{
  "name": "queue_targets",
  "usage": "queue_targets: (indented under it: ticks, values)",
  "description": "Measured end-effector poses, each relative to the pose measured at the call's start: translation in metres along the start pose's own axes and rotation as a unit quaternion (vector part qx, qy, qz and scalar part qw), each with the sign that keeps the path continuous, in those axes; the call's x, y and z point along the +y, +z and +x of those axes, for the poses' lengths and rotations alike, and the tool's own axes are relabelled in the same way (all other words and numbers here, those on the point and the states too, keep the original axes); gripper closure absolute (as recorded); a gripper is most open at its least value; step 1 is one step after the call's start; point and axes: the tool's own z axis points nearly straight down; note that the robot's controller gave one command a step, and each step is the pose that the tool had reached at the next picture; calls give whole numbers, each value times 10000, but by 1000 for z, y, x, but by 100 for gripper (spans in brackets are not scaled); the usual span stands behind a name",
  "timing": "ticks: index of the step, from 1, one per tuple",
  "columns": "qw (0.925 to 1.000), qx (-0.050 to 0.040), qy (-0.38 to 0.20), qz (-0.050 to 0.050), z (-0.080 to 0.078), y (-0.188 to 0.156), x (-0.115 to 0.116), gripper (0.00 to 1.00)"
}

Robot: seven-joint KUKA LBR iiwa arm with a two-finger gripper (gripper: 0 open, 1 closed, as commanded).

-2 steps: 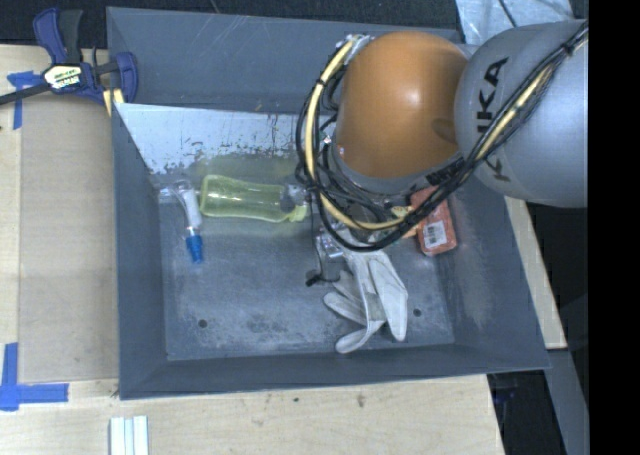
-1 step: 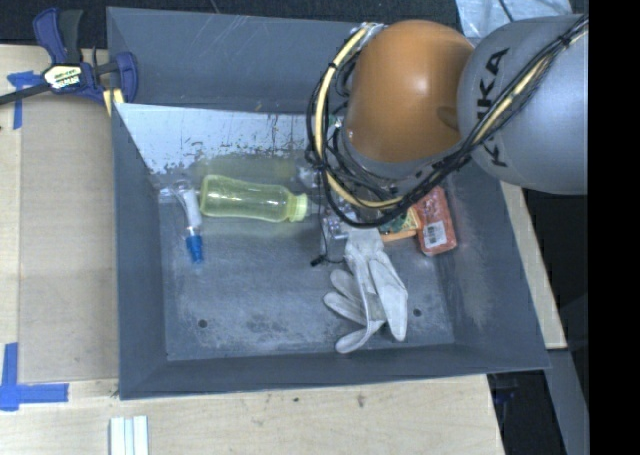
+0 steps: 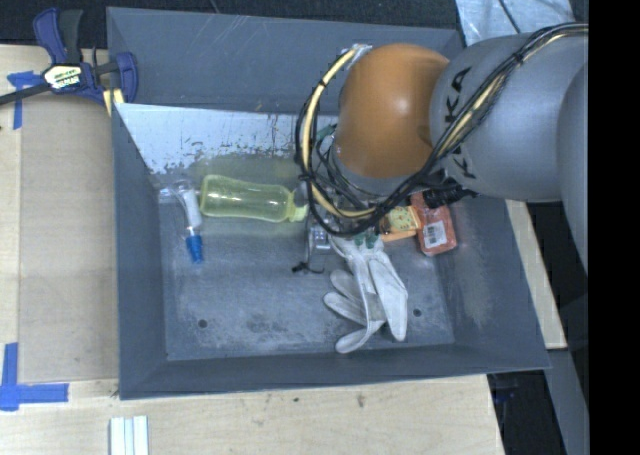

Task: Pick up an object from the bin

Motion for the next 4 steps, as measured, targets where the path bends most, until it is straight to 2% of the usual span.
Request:
queue_targets:
  ticks: [1, 2, 3, 4]
  values:
    - [10000, -3, 23, -5, -3, -6, -38, 0]
    - [9954, -13, -956, 7, -1, 4, -75, 0]
    - [9979, -15, -645, 2, -7, 9, -87, 0]
    - [9886, -26, -1503, 4, -17, 41, -111, 0]
